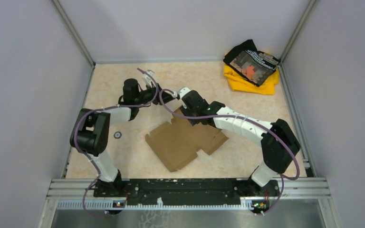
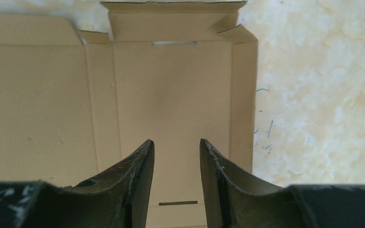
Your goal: Fold the paper box
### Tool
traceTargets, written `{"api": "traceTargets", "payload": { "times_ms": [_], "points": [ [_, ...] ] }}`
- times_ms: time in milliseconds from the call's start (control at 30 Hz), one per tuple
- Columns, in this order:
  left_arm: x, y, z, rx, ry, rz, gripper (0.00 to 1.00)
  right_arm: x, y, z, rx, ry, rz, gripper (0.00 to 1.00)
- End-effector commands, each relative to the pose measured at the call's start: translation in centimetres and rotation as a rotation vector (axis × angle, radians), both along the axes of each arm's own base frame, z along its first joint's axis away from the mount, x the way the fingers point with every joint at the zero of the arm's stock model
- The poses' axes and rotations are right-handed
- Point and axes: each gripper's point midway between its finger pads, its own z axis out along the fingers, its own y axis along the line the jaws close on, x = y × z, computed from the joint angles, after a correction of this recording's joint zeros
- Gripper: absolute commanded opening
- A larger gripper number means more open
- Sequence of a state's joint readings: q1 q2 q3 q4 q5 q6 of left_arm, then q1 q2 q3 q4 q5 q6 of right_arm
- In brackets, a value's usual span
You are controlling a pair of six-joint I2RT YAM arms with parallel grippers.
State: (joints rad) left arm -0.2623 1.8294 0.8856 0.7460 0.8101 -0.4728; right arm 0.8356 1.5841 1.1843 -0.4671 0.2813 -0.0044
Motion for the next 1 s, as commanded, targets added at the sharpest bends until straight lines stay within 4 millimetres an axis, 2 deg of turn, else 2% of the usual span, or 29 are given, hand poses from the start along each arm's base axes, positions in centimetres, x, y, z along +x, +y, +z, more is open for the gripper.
{"api": "traceTargets", "payload": {
  "times_ms": [0,167,200,333,433,500,533,667,733,767,900,967],
  "points": [
    [1.3,2.6,0.5,0.160,0.050,0.176,0.68,-0.3,2.6,0.6,0.053,0.018,0.122,0.41],
    [1.1,5.4,0.8,0.230,0.121,0.314,0.62,-0.1,5.1,0.0,0.094,0.060,0.196,0.41],
    [0.9,5.9,0.5,0.244,0.142,0.337,0.58,0.1,5.6,-0.2,0.100,0.066,0.206,0.41],
    [-0.5,7.4,0.3,0.264,0.204,0.394,0.31,0.7,7.2,-0.6,0.124,0.081,0.220,0.43],
    [-2.1,8.5,1.1,0.278,0.236,0.444,0.28,0.9,7.7,-0.7,0.149,0.079,0.210,0.44],
    [-3.6,8.8,1.4,0.271,0.268,0.451,0.33,0.9,7.5,-0.8,0.153,0.078,0.195,0.44],
    [-4.5,8.8,1.4,0.266,0.285,0.449,0.39,0.9,7.3,-0.7,0.154,0.075,0.184,0.44],
    [-7.8,10.0,1.1,0.282,0.331,0.481,0.70,0.3,6.5,-0.9,0.180,0.087,0.168,0.44],
    [-9.0,10.5,1.3,0.291,0.342,0.500,0.83,-0.6,6.4,-1.2,0.235,0.143,0.167,0.42],
    [-9.5,10.6,1.4,0.289,0.354,0.502,0.96,-1.4,6.5,-1.4,0.252,0.171,0.189,0.41],
    [-10.7,10.8,2.8,0.250,0.368,0.535,0.99,-4.2,6.8,-2.6,0.298,0.259,0.263,0.39],
    [-11.1,11.1,2.9,0.255,0.377,0.554,0.99,-4.9,6.3,-3.7,0.272,0.279,0.257,0.39]
  ]
}}
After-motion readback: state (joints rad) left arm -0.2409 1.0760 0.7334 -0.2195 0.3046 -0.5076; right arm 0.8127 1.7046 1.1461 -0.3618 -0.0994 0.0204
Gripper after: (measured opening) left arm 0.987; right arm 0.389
